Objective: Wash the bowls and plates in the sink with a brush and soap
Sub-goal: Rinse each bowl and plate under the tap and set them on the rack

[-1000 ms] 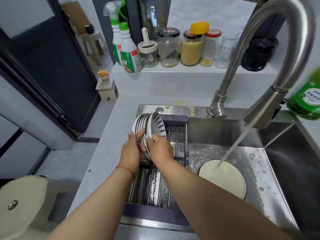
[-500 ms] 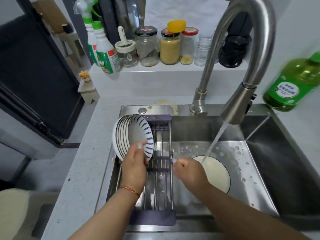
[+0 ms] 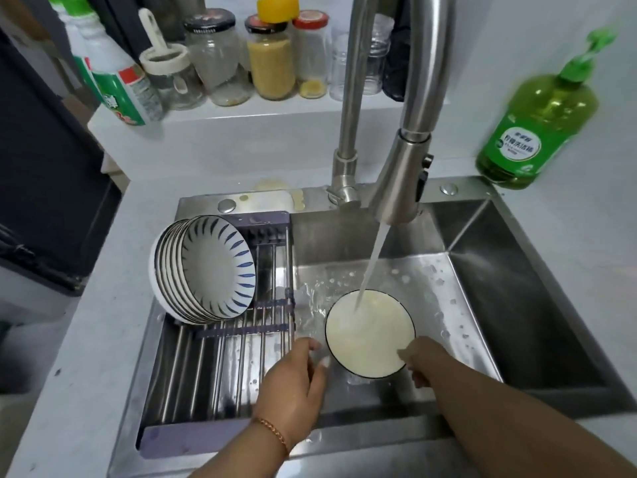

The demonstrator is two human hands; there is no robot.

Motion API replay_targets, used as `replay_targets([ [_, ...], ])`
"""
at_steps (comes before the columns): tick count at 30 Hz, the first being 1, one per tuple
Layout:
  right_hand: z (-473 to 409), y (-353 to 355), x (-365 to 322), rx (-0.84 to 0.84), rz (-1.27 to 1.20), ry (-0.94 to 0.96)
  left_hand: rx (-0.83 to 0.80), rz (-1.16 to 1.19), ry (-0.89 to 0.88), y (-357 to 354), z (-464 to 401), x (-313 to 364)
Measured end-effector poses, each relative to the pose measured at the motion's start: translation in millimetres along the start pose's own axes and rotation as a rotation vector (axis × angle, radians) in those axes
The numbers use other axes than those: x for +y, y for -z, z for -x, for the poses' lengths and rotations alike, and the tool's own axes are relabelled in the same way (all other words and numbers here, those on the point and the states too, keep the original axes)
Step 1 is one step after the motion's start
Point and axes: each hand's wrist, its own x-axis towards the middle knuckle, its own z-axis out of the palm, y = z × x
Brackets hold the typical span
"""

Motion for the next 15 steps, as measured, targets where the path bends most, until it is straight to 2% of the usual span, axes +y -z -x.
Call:
replay_targets([
  [3, -9.0, -1.0, -3.7, -0.053, 0.143, -0.027, 0.032, -0.023, -0.005, -1.3, -1.1, 1.1],
  [4, -6.2, 1.6, -5.0, -0.084, 0.116, -0.047, 0.045, -0.044, -0.011, -2.2, -1.2, 0.3],
  [7, 2.4, 10.2, -5.3, -0.093, -0.134, 0.026, 0.079, -0.071, -0.024, -4.1, -1.0, -0.4],
  [10, 13.6, 16.8, -3.4, -0.072, -0.493, -0.022, 0.096, -0.091, -0.024, -4.0, 0.2, 0.1],
  [15, 33.1, 28.5, -6.7, -0.191, -0.696, -0.077, 0.097, -0.126, -0.007, -4.3, 0.5, 5.2],
])
